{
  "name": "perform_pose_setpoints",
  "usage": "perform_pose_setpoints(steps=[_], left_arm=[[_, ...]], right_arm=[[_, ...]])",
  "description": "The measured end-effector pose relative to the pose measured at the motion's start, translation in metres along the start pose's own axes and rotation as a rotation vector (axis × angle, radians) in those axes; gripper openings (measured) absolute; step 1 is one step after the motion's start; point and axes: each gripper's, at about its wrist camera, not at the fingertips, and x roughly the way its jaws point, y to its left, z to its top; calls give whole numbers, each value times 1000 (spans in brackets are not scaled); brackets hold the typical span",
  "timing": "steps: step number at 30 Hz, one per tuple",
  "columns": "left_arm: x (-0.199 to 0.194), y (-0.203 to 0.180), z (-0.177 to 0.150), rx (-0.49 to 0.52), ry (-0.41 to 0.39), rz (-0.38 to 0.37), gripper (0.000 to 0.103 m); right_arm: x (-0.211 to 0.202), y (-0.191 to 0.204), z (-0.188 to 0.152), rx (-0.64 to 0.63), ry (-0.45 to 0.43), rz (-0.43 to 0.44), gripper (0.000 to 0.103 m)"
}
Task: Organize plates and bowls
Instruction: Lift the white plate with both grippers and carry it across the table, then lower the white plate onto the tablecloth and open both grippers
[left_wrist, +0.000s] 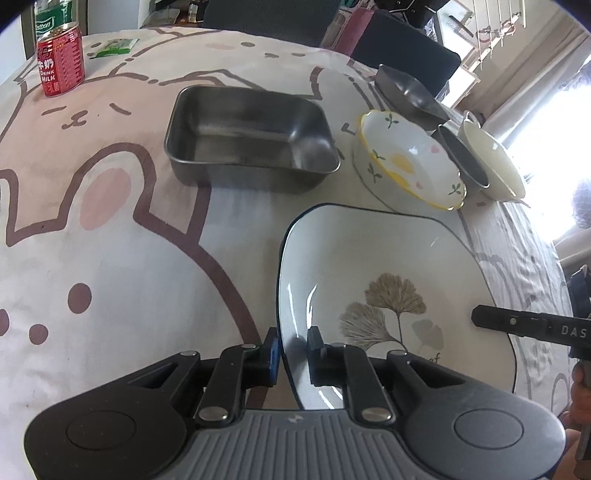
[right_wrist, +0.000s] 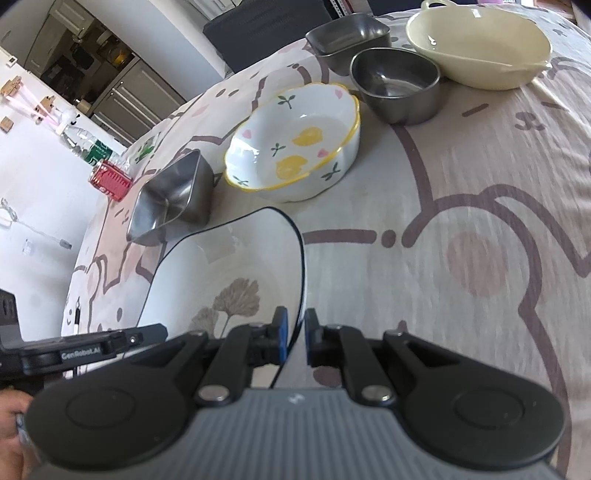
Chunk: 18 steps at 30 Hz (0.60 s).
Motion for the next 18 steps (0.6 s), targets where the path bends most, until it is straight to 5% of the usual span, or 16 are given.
perform_pose_setpoints(steps=[18], left_arm=[[6,-2,-1,14,33,11,18]], right_arm=[[5,8,-3,-66,18,-45,14]])
